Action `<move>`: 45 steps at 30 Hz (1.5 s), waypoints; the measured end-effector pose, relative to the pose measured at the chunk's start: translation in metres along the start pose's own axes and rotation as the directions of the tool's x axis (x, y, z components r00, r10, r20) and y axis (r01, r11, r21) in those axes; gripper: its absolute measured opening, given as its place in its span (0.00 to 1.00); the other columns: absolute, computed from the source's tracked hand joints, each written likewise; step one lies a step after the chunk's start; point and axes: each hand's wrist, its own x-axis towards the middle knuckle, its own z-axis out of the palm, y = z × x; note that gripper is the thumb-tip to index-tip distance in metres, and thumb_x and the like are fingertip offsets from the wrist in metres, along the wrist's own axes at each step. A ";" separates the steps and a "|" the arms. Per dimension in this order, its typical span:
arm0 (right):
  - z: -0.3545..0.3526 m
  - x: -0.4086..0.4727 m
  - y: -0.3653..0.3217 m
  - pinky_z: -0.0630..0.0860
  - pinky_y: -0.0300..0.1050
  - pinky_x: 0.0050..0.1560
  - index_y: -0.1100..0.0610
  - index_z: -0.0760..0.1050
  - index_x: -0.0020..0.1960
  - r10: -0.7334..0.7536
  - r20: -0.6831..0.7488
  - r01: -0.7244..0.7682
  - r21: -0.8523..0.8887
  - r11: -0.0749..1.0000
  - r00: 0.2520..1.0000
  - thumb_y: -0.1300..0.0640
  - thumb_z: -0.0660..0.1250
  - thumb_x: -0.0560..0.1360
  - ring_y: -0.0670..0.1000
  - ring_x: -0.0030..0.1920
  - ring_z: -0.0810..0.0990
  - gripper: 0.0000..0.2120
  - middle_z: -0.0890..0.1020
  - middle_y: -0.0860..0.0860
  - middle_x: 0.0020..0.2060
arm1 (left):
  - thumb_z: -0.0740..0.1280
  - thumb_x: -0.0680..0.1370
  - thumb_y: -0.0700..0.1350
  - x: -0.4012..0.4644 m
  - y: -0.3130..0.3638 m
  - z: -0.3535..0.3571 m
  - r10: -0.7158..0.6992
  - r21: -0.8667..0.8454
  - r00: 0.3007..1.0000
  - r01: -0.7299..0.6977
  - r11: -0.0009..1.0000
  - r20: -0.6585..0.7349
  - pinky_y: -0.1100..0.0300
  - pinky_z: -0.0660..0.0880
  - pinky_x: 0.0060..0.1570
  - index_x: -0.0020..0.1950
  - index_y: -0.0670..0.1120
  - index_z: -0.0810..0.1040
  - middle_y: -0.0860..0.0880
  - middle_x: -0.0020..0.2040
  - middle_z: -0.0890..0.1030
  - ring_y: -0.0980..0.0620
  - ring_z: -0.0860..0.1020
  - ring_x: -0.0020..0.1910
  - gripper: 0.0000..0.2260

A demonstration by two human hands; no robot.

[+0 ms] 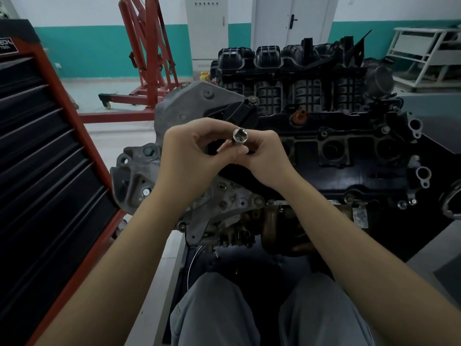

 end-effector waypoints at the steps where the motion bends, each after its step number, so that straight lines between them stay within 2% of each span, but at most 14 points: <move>1: -0.001 0.001 0.000 0.79 0.56 0.54 0.66 0.81 0.48 0.003 0.009 -0.003 -0.007 1.000 1.000 0.67 0.73 0.70 0.55 0.47 0.84 0.07 0.84 0.58 0.43 | 0.77 0.68 0.36 0.000 0.000 0.000 0.015 0.030 1.000 -0.014 0.999 -0.025 0.62 0.79 0.49 0.48 0.49 0.81 0.54 0.44 0.83 0.58 0.83 0.45 0.13; 4: -0.005 0.008 -0.003 0.77 0.56 0.58 0.67 0.80 0.52 0.013 0.098 -0.010 -0.028 1.000 0.995 0.68 0.72 0.72 0.55 0.52 0.83 0.09 0.84 0.60 0.47 | 0.76 0.69 0.35 0.000 -0.002 0.002 0.022 0.054 0.997 -0.018 0.998 -0.080 0.63 0.79 0.49 0.50 0.47 0.81 0.54 0.43 0.83 0.58 0.83 0.44 0.12; 7: -0.009 0.014 -0.006 0.77 0.52 0.60 0.64 0.80 0.55 0.016 0.206 -0.008 -0.038 0.999 0.978 0.70 0.70 0.73 0.54 0.53 0.83 0.11 0.84 0.60 0.49 | 0.73 0.71 0.31 -0.001 -0.004 0.002 -0.009 -0.042 0.998 0.006 0.999 -0.062 0.60 0.79 0.51 0.53 0.41 0.81 0.48 0.46 0.83 0.54 0.84 0.46 0.13; 9: -0.009 0.016 -0.007 0.78 0.47 0.55 0.61 0.81 0.51 0.012 0.179 -0.004 -0.042 0.999 0.984 0.70 0.72 0.71 0.51 0.49 0.83 0.10 0.84 0.58 0.45 | 0.73 0.71 0.31 -0.001 -0.003 0.001 -0.024 -0.071 0.999 0.020 0.997 -0.049 0.60 0.79 0.52 0.54 0.39 0.81 0.47 0.47 0.84 0.53 0.84 0.47 0.13; 12: -0.006 0.017 -0.005 0.79 0.43 0.49 0.66 0.82 0.46 0.008 0.091 -0.002 -0.067 0.998 0.996 0.68 0.76 0.67 0.51 0.43 0.83 0.09 0.84 0.58 0.41 | 0.77 0.68 0.36 0.000 -0.002 0.002 -0.020 0.010 0.995 0.021 1.000 -0.101 0.61 0.79 0.49 0.50 0.41 0.83 0.49 0.44 0.84 0.53 0.84 0.44 0.11; 16: -0.004 0.013 -0.002 0.78 0.55 0.57 0.68 0.80 0.53 0.022 0.115 -0.016 -0.049 0.999 0.993 0.68 0.72 0.71 0.57 0.51 0.83 0.11 0.84 0.62 0.47 | 0.75 0.70 0.34 0.000 -0.002 0.003 -0.033 -0.001 0.993 0.033 0.999 -0.118 0.63 0.79 0.49 0.51 0.40 0.83 0.50 0.44 0.84 0.55 0.84 0.45 0.11; 20: -0.005 0.009 -0.001 0.78 0.55 0.58 0.64 0.80 0.52 0.029 0.120 -0.027 -0.018 0.999 0.992 0.69 0.69 0.73 0.55 0.51 0.83 0.09 0.84 0.59 0.47 | 0.73 0.71 0.31 -0.001 -0.003 -0.001 -0.055 -0.076 0.998 0.054 0.996 -0.009 0.56 0.79 0.53 0.54 0.37 0.81 0.44 0.47 0.84 0.51 0.84 0.48 0.13; 22: -0.004 0.008 0.000 0.79 0.53 0.55 0.60 0.81 0.50 0.026 0.099 -0.023 -0.035 0.999 0.995 0.68 0.71 0.72 0.52 0.49 0.84 0.08 0.84 0.56 0.44 | 0.76 0.70 0.34 -0.001 -0.003 -0.001 -0.044 0.017 0.999 0.044 0.999 -0.001 0.54 0.80 0.51 0.52 0.39 0.83 0.46 0.46 0.84 0.51 0.83 0.47 0.12; 25: -0.003 0.008 0.000 0.80 0.51 0.53 0.59 0.81 0.48 0.033 0.067 -0.032 -0.014 0.999 0.997 0.67 0.74 0.70 0.52 0.47 0.84 0.08 0.84 0.55 0.43 | 0.78 0.68 0.40 -0.003 -0.003 0.002 0.001 0.178 0.996 0.014 0.984 -0.084 0.56 0.80 0.46 0.47 0.43 0.84 0.50 0.42 0.84 0.53 0.83 0.42 0.10; 28: -0.003 0.007 0.001 0.79 0.52 0.56 0.62 0.81 0.50 0.007 0.059 -0.007 -0.002 1.000 0.998 0.67 0.73 0.71 0.53 0.50 0.84 0.08 0.84 0.57 0.46 | 0.76 0.69 0.36 -0.002 -0.004 0.004 -0.015 0.090 0.993 0.026 0.996 -0.120 0.62 0.79 0.47 0.49 0.41 0.84 0.50 0.43 0.84 0.56 0.83 0.43 0.09; 32: -0.002 0.006 0.003 0.78 0.54 0.57 0.67 0.80 0.53 0.003 0.078 -0.001 -0.026 1.000 0.997 0.69 0.70 0.73 0.55 0.51 0.83 0.09 0.84 0.59 0.47 | 0.73 0.70 0.31 -0.001 -0.006 0.001 -0.067 -0.073 0.997 0.064 0.995 -0.048 0.62 0.79 0.50 0.52 0.38 0.82 0.46 0.45 0.84 0.53 0.84 0.46 0.11; 38: -0.003 0.005 0.001 0.79 0.50 0.54 0.63 0.81 0.49 0.000 0.029 0.000 0.007 1.000 1.000 0.67 0.74 0.70 0.52 0.48 0.84 0.09 0.85 0.57 0.44 | 0.77 0.69 0.36 -0.003 -0.003 0.005 -0.033 0.032 0.994 0.036 0.999 -0.102 0.64 0.79 0.48 0.49 0.43 0.83 0.51 0.43 0.84 0.56 0.83 0.44 0.11; 41: -0.002 0.005 0.001 0.78 0.53 0.58 0.67 0.80 0.54 -0.011 0.057 0.010 0.004 1.000 0.998 0.68 0.71 0.72 0.55 0.52 0.83 0.10 0.84 0.59 0.48 | 0.73 0.71 0.32 -0.002 -0.003 0.004 -0.044 -0.058 0.994 0.038 0.998 -0.097 0.65 0.78 0.49 0.52 0.39 0.82 0.49 0.45 0.83 0.57 0.83 0.46 0.11; 45: -0.002 0.004 0.002 0.78 0.56 0.56 0.67 0.81 0.51 -0.003 0.030 0.002 0.021 1.000 1.000 0.69 0.71 0.72 0.57 0.50 0.84 0.08 0.84 0.60 0.46 | 0.72 0.71 0.30 -0.002 -0.003 0.003 -0.046 -0.121 0.999 0.045 0.992 -0.005 0.58 0.79 0.53 0.55 0.37 0.80 0.45 0.48 0.84 0.51 0.84 0.49 0.14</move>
